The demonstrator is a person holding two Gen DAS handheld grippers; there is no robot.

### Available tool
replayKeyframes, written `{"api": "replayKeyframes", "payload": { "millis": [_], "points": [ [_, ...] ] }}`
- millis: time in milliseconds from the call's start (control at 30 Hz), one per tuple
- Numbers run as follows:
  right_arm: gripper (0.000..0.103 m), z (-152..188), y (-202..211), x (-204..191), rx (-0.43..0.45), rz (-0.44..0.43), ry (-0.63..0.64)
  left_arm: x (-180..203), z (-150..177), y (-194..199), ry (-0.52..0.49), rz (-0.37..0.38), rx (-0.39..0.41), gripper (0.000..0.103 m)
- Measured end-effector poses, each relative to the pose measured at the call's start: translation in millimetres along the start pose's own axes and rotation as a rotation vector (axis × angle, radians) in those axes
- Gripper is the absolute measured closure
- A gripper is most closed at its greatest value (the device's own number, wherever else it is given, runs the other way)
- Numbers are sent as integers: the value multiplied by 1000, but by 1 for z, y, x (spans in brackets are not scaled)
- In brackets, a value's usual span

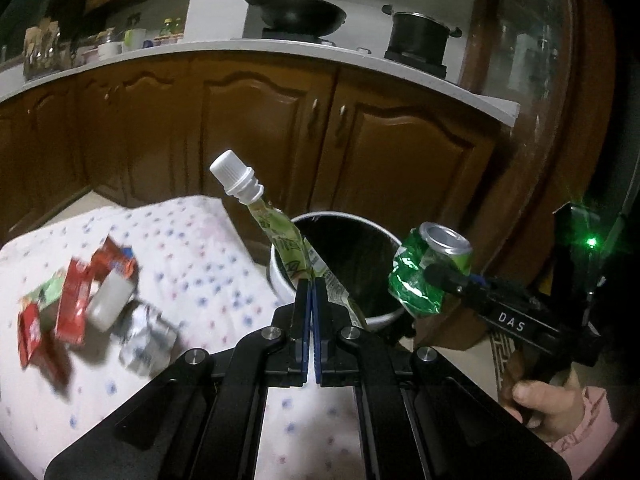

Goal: Collect trash
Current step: 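Move the pouch and can over the black bin and release both, then return both tools to the table toward the remaining trash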

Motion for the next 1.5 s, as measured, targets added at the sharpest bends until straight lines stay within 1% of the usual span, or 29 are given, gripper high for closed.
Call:
{"api": "replayKeyframes", "payload": {
  "millis": [233,467,733,1233,1267,1300,1333,1367,1400,1500],
  "points": [
    [77,-23,-19,16,-27,53,-11,5,-24,-43,-22,4,-37,103],
    [77,-34,-39,24,-79,89,3,14,-28,-76,-41,13,-87,103],
    [77,-35,-51,30,-114,95,9,17,-24,-97,-55,12,-132,103],
    [76,-33,-72,39,-165,120,13,20,-19,-119,-61,25,-186,102],
    [76,-33,-74,41,-170,122,10,21,-19,-120,-63,20,-195,100],
    [73,-32,-75,41,-172,127,9,21,-18,-120,-62,24,-199,95],
    [73,-32,-76,42,-175,133,3,21,-18,-118,-60,30,-194,92],
    [73,-32,-76,44,-176,132,-8,21,-17,-116,-59,25,-188,86],
    [69,-33,-75,46,-174,130,-19,21,-17,-114,-58,17,-187,79],
    [64,-36,-69,51,-146,132,-47,18,-13,-106,-39,10,-172,73]
  ]
}}
Point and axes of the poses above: each gripper's, at about its wrist camera, not at the fingertips, and y roughly against the way its jaws point, x to its right, z to its underside, the point moved 1 cm from there along -y, roughly the way its jaws point, and after that the axes turned 14 degrees about -y, right-handed, at the moved point
